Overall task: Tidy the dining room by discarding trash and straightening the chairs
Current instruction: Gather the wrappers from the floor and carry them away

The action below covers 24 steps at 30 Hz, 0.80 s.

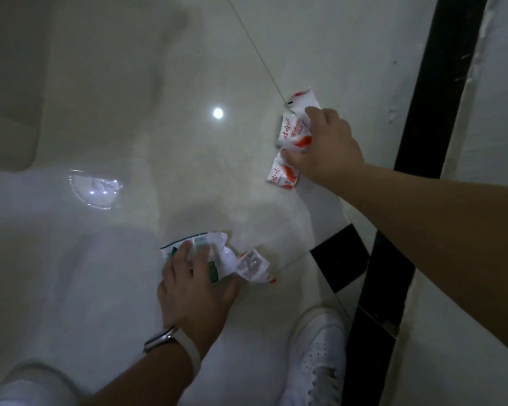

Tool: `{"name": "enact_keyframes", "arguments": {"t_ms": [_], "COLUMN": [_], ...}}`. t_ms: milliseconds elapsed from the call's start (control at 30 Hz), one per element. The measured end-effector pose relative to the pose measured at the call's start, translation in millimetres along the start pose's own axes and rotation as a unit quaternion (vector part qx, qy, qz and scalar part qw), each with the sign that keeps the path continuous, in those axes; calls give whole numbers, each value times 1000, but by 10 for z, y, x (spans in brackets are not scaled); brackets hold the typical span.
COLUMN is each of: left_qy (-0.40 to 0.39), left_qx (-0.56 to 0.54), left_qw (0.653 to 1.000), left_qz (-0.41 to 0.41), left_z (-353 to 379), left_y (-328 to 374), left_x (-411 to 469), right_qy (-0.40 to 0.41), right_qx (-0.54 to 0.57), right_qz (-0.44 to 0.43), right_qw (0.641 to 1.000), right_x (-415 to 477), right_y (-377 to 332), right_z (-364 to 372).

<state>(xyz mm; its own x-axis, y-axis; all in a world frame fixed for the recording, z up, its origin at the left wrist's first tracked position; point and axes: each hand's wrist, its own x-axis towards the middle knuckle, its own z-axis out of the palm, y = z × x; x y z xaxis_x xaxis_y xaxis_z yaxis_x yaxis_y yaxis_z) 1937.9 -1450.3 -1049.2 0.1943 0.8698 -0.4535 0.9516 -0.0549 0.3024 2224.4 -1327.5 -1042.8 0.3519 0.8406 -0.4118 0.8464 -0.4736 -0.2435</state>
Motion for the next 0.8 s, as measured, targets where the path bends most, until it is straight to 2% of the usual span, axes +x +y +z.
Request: {"name": "enact_keyframes", "arguments": {"t_ms": [133,333,500,800], "left_qy": [24,32,51,-11], "left_qx": [-41,-27,-20,-103], "left_qw": [999,996,994,992], "left_qz": [11,76,99,71], "left_z": [-73,-156,-187,-644], "left_y": [-120,-296,-281,-257], "left_x": [279,488,541,630], "right_qy": [36,23,-3,-24], "right_qx": [-9,18,38,115], "right_qz": [-12,4,-5,-8], "right_qw": [999,1000,999,993], "right_x": [-16,-90,-205,-596], "right_y": [-33,-164,-271,-549], "right_z": [53,152,151,-117]}}
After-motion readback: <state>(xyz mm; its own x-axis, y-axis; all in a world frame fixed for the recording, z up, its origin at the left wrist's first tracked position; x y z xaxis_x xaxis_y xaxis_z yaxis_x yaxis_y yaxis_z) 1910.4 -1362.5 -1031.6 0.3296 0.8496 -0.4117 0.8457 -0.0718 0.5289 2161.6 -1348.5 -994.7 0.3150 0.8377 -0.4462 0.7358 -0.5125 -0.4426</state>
